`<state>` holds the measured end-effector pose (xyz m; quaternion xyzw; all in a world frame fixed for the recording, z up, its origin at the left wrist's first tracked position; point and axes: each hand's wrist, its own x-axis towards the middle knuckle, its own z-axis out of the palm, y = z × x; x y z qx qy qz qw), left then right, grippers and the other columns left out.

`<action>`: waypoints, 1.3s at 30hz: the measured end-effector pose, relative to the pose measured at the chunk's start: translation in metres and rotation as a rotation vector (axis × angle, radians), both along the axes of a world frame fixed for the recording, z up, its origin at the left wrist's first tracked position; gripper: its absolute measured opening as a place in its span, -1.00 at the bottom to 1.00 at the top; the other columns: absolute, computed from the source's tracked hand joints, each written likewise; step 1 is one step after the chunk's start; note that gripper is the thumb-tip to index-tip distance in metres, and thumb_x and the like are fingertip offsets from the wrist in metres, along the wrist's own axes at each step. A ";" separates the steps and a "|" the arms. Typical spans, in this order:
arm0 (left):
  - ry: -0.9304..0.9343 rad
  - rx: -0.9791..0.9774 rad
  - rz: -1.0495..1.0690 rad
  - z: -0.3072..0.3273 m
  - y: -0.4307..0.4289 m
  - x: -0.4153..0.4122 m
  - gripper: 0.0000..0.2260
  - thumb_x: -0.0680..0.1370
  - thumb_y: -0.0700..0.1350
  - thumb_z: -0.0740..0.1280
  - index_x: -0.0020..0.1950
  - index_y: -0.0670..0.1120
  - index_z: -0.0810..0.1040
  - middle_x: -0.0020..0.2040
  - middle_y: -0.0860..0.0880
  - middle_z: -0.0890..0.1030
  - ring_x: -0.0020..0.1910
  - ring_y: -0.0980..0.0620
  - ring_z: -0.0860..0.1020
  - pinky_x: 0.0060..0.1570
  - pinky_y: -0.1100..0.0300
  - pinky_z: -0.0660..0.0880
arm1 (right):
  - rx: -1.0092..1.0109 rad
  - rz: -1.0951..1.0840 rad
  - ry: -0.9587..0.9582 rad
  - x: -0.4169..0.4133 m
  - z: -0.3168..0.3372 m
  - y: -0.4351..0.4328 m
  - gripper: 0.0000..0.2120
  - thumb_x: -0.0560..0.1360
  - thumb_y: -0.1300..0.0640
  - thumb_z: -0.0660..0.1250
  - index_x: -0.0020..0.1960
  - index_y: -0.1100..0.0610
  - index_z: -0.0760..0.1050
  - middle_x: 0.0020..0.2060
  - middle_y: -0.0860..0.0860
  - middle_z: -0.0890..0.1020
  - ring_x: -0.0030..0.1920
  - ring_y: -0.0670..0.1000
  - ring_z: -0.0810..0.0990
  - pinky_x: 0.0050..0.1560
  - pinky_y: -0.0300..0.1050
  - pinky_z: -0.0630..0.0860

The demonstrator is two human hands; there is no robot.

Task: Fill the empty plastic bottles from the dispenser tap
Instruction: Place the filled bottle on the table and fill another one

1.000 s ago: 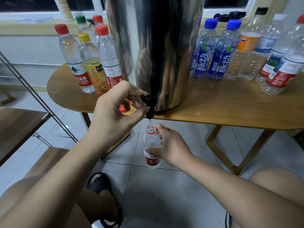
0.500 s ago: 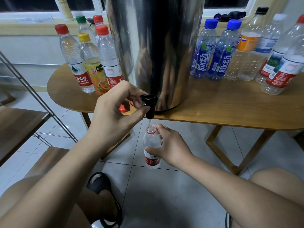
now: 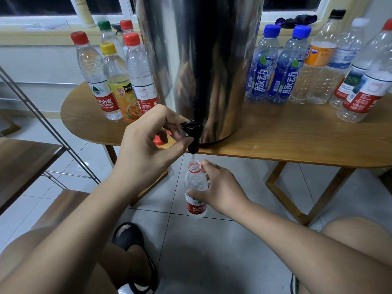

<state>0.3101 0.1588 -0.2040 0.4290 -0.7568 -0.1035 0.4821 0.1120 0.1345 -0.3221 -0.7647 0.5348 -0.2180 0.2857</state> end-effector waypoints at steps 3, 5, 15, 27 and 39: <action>-0.001 -0.007 -0.003 0.000 0.000 0.000 -0.70 0.54 -0.27 0.60 0.10 -0.01 0.57 -0.12 -0.02 0.64 -0.09 -0.05 0.63 -0.10 -0.12 0.55 | 0.000 0.002 -0.004 0.000 0.000 0.000 -0.37 0.45 -0.21 0.58 0.41 -0.08 0.43 0.35 -0.10 0.62 0.25 0.00 0.61 0.25 0.01 0.63; -0.002 -0.015 -0.003 0.000 0.000 0.000 -0.70 0.54 -0.27 0.60 0.10 0.01 0.57 -0.12 -0.01 0.64 -0.09 -0.05 0.63 -0.10 -0.11 0.55 | 0.000 0.005 0.005 0.000 0.000 0.000 -0.38 0.46 -0.21 0.58 0.40 -0.08 0.43 0.35 -0.10 0.62 0.25 -0.01 0.61 0.24 0.01 0.63; -0.006 -0.015 -0.009 0.000 0.000 0.001 -0.69 0.54 -0.26 0.60 0.12 0.01 0.56 -0.11 -0.02 0.64 -0.08 -0.04 0.63 -0.10 -0.12 0.56 | -0.002 0.015 0.000 0.000 -0.001 0.000 -0.39 0.45 -0.21 0.59 0.39 -0.09 0.44 0.35 -0.11 0.62 0.23 -0.02 0.61 0.25 0.02 0.64; -0.008 -0.018 -0.002 -0.001 0.000 0.001 -0.76 0.55 -0.20 0.57 0.11 -0.03 0.58 -0.11 -0.01 0.64 -0.08 -0.06 0.64 -0.10 -0.11 0.56 | -0.019 0.014 -0.007 0.000 -0.004 -0.002 -0.43 0.44 -0.23 0.59 0.33 -0.13 0.44 0.29 -0.13 0.64 0.16 -0.05 0.61 0.20 0.01 0.65; -0.009 -0.015 -0.002 0.000 0.001 0.001 -0.70 0.55 -0.24 0.60 0.11 0.01 0.56 -0.12 -0.01 0.64 -0.09 -0.05 0.62 -0.11 -0.10 0.55 | -0.021 0.017 -0.011 0.000 -0.004 -0.002 -0.40 0.44 -0.22 0.59 0.37 -0.11 0.44 0.31 -0.10 0.64 0.21 -0.01 0.62 0.23 0.05 0.65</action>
